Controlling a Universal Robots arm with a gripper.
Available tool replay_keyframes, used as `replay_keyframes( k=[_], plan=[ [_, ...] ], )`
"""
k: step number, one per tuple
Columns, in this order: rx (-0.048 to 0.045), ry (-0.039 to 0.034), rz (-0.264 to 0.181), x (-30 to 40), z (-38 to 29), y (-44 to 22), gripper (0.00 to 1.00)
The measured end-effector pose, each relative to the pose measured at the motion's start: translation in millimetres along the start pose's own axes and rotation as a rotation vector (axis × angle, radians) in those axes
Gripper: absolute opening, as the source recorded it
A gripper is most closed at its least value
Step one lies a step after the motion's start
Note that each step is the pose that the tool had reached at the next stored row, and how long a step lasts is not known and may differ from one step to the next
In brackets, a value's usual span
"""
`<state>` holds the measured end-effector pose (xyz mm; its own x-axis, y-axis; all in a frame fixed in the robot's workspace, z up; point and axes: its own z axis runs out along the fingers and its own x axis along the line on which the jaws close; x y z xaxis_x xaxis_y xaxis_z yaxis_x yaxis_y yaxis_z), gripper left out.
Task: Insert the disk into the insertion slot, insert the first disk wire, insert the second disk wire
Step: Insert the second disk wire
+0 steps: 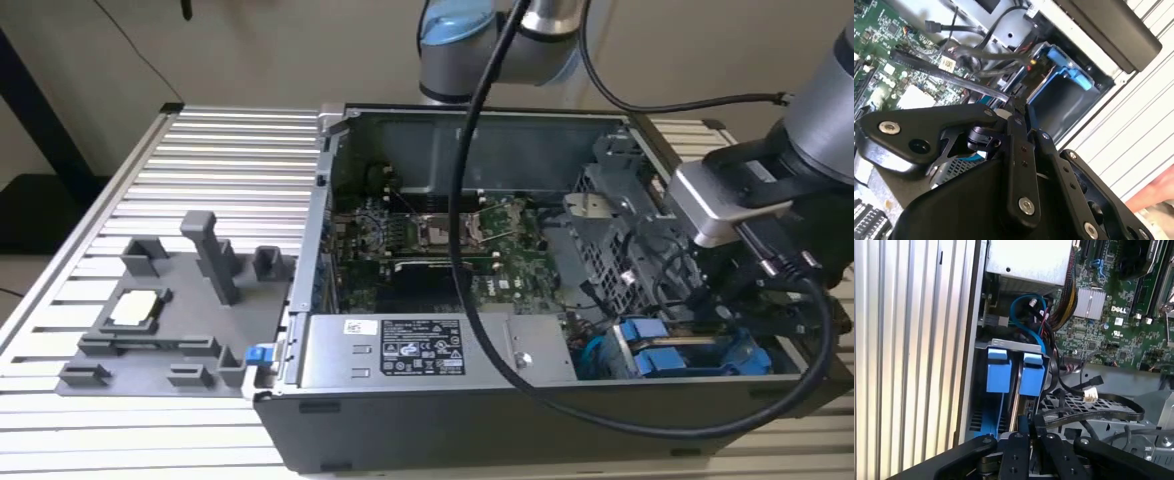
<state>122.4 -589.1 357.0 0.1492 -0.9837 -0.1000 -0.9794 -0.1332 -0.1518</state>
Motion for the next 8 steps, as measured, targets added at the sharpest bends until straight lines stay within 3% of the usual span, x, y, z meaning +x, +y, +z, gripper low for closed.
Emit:
replay_keyframes(
  k=[2, 4, 8],
  plan=[
    [-0.0048, 0.0014, 0.000, 0.8, 1.4, -4.3, 0.16],
    [-0.0245, -0.0012, 0.003, 1.1, 2.4, -6.6, 0.16],
    [-0.0911, -0.0096, 0.014, 1.2, 2.6, -7.1, 0.16]
  ],
)
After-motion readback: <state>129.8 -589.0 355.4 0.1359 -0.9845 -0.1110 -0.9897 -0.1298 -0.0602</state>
